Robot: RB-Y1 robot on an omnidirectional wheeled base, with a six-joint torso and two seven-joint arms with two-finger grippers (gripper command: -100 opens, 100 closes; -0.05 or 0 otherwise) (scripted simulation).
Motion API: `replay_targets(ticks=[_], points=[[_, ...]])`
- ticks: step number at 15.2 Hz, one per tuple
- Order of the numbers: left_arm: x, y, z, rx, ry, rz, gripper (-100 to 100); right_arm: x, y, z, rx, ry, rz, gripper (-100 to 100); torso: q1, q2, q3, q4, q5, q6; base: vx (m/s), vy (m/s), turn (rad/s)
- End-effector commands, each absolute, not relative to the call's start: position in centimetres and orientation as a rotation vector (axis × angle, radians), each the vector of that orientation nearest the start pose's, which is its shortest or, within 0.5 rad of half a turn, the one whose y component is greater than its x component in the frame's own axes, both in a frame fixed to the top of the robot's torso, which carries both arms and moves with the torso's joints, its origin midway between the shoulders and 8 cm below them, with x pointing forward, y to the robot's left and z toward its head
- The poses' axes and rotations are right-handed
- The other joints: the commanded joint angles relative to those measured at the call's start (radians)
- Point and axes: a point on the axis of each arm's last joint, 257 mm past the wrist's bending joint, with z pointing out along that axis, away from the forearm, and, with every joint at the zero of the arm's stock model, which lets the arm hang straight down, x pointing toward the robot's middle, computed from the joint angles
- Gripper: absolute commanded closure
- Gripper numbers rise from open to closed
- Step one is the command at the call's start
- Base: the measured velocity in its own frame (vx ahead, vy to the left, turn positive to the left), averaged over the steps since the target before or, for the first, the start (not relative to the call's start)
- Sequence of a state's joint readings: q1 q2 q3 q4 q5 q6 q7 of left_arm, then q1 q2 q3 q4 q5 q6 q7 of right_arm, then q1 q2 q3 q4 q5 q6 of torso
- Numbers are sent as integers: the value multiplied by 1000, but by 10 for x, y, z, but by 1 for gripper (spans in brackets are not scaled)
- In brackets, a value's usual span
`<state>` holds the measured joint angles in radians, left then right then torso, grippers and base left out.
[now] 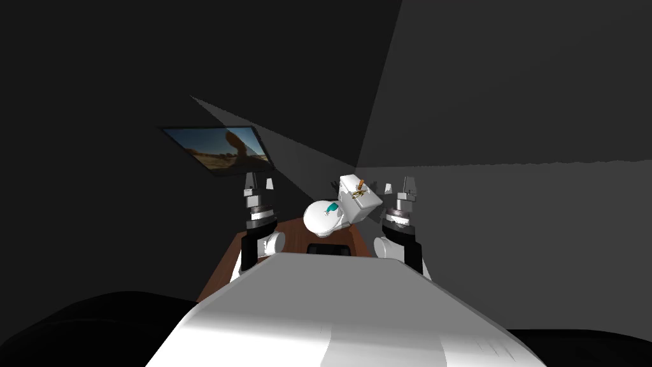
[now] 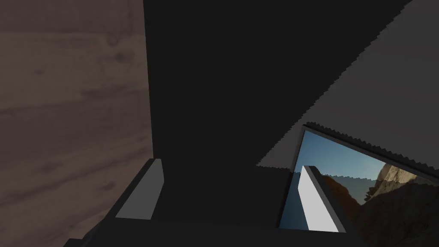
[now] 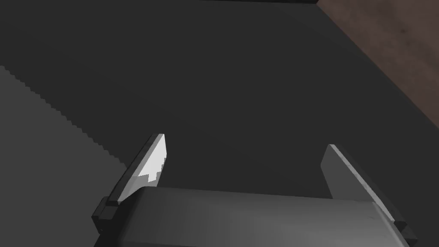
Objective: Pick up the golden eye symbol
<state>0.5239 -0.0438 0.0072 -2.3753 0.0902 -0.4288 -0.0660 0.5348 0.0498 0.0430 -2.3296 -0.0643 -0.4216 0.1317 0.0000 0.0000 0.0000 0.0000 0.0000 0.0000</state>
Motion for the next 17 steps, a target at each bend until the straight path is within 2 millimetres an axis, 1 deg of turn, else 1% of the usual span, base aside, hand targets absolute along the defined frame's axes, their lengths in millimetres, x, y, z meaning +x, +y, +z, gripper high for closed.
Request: replay_targets(ticks=[1,6,7,8,9,10,11,12,13,14,15,17], points=[[331,297,46,-714,537,-1284,0,347,-277,17,693,664,1219,-100,0,0,0,0,0,0,0,0,0],[331,297,46,-714,537,-1284,0,351,-268,10,613,756,1171,-100,-1,0,0,0,0,0,4,-1,15],[331,297,46,-714,537,-1284,0,354,-266,6,575,796,1135,-100,-1,0,0,0,0,0,6,-2,26],[331,297,46,-714,537,-1284,0,354,-266,5,573,799,1135,-100,-1,0,0,0,0,0,7,-3,20],[331,297,46,-714,537,-1284,0,357,-264,0,531,839,1092,-100,-1,-1,0,0,0,0,8,-2,25],[331,297,46,-714,537,-1284,0,357,-264,0,531,839,1092,-100,-1,-1,0,0,0,0,7,-3,22],[331,297,46,-714,537,-1284,0,360,-263,-6,490,878,1046,-100,-1,-1,0,0,0,0,8,-3,28],[331,297,46,-714,537,-1284,0,360,-263,-6,489,878,1043,-100,-1,-1,0,0,0,0,8,-3,25],[331,297,46,-714,537,-1284,0,363,-263,-13,450,914,998,-100,-1,-1,0,0,0,0,9,-2,36],[331,297,46,-714,537,-1284,0,363,-263,-13,444,915,988,-100,-1,-1,-1,0,0,0,9,-3,31],[331,297,46,-714,537,-1284,0,366,-264,-20,409,948,945,-100,-1,-1,-1,0,0,0,10,-2,38],[331,297,46,-714,537,-1284,0,366,-264,-20,399,950,927,-100,-1,-1,-1,0,0,0,9,-2,20]])
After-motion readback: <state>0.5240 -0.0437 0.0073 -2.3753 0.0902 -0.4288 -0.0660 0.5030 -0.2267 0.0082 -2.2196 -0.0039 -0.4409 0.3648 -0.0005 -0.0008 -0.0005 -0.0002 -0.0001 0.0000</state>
